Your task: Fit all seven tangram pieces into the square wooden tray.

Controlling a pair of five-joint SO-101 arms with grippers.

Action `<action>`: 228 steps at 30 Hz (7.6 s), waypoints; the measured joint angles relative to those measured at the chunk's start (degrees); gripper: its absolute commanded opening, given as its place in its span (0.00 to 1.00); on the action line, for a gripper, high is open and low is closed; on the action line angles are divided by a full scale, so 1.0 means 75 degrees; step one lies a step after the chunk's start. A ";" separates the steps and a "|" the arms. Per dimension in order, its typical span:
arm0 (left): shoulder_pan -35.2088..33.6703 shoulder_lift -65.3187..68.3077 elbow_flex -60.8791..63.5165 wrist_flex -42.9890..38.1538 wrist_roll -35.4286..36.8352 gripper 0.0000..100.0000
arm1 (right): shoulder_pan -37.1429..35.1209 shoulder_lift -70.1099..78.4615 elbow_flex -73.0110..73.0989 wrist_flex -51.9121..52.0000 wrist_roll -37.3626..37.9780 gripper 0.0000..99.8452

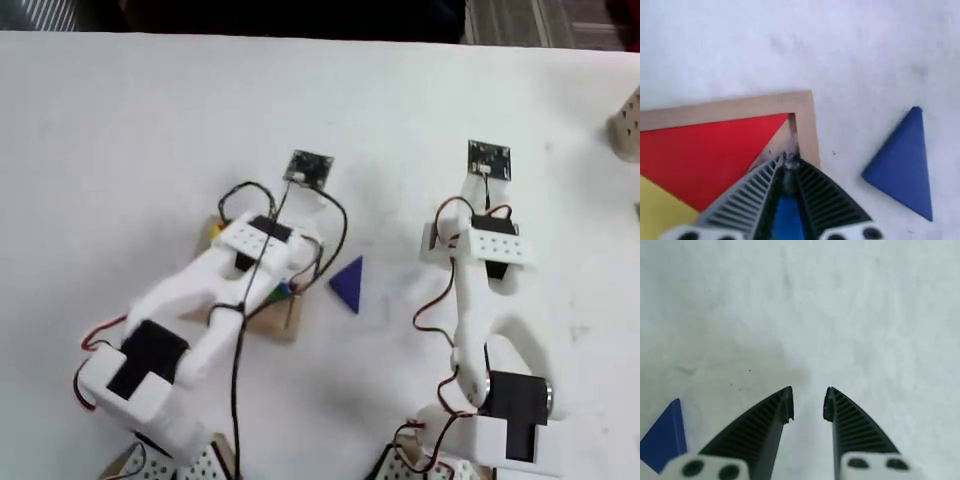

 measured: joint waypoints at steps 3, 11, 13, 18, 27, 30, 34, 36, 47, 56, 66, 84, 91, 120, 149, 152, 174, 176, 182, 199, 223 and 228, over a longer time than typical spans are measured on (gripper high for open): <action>0.0000 -0.0340 0.0129 0.0059 -0.0117 0.02 | 0.0012 0.0000 0.0000 -0.0012 0.0000 0.11; -0.0410 -0.1102 0.0164 0.0059 -0.0141 0.02 | 0.0012 0.0000 0.0000 -0.0023 0.0012 0.11; -0.0504 -0.1313 0.0199 0.0082 -0.0176 0.02 | 0.0012 0.0000 0.0000 -0.0023 0.0012 0.11; -0.0293 -0.2344 0.0973 0.0539 -0.0996 0.02 | 0.0012 0.0000 0.0000 -0.0023 0.0012 0.11; 0.0070 -0.3645 0.2719 0.0610 -0.4243 0.02 | 0.0000 0.0000 0.0000 -0.0023 0.0012 0.11; 0.0281 -0.3259 0.2719 0.0551 -0.4396 0.02 | 0.0012 0.0000 0.0000 -0.0023 0.0012 0.11; 0.0516 -0.2450 0.2426 0.0352 -0.4407 0.02 | 0.0000 0.0000 0.0000 -0.0023 0.0012 0.11; 0.0563 -0.1993 0.2145 0.0305 -0.4196 0.02 | 0.0012 0.0000 0.0000 -0.0023 0.0012 0.11; 0.0563 -0.1360 0.1242 -0.0082 -0.3071 0.02 | 0.0000 0.0000 0.0000 -0.0023 0.0012 0.11; 0.0539 -0.1360 0.1242 -0.0797 -0.2098 0.02 | 0.0000 0.0000 0.0000 -0.0023 0.0012 0.11; 0.0539 -0.2262 0.1360 -0.0973 -0.1887 0.02 | -0.0059 0.0000 0.0000 -0.0023 0.0012 0.11; 0.0621 -0.0750 0.1805 -0.4548 -0.0399 0.02 | -0.0059 0.0000 0.0000 -0.0023 0.0012 0.11; 0.0516 -0.0703 0.1805 -0.3376 -0.0399 0.02 | -0.0059 0.0000 0.0000 -0.0023 0.0012 0.11; -0.1078 -0.2485 0.2086 -0.1817 -0.0774 0.27 | -0.0059 0.0000 0.0000 -0.0023 0.0270 0.11; -0.1008 -0.0797 0.0879 -0.1313 -0.0188 0.29 | -0.0059 0.0000 0.0000 -0.0023 0.0270 0.11; -0.1008 -0.0797 0.0879 -0.1313 -0.0176 0.29 | -0.0059 0.0000 0.0000 -0.0023 0.0270 0.11; -0.1008 0.0094 -0.0059 -0.0903 0.0656 0.15 | -0.0059 0.0000 0.0000 -0.0023 0.0270 0.11; -0.1008 0.0094 -0.0070 -0.0903 0.0656 0.06 | -0.0059 0.0000 0.0000 -0.0023 0.0270 0.11; -0.0715 0.0094 -0.0141 -0.0949 0.0188 0.05 | -0.0059 0.0000 0.0000 -0.0023 0.0270 0.11; -0.0563 -0.0223 -0.0152 -0.0387 0.0023 0.05 | -0.0059 0.0000 0.0000 -0.0023 0.0270 0.11; -0.0680 -0.0774 0.0211 0.0539 -0.9858 0.08 | -0.0082 0.0340 -0.0012 -0.0105 0.0293 0.11; -0.0715 -0.0879 0.0270 0.0539 -0.9975 0.21 | -0.0059 0.0352 -0.0012 -0.0105 0.0293 0.11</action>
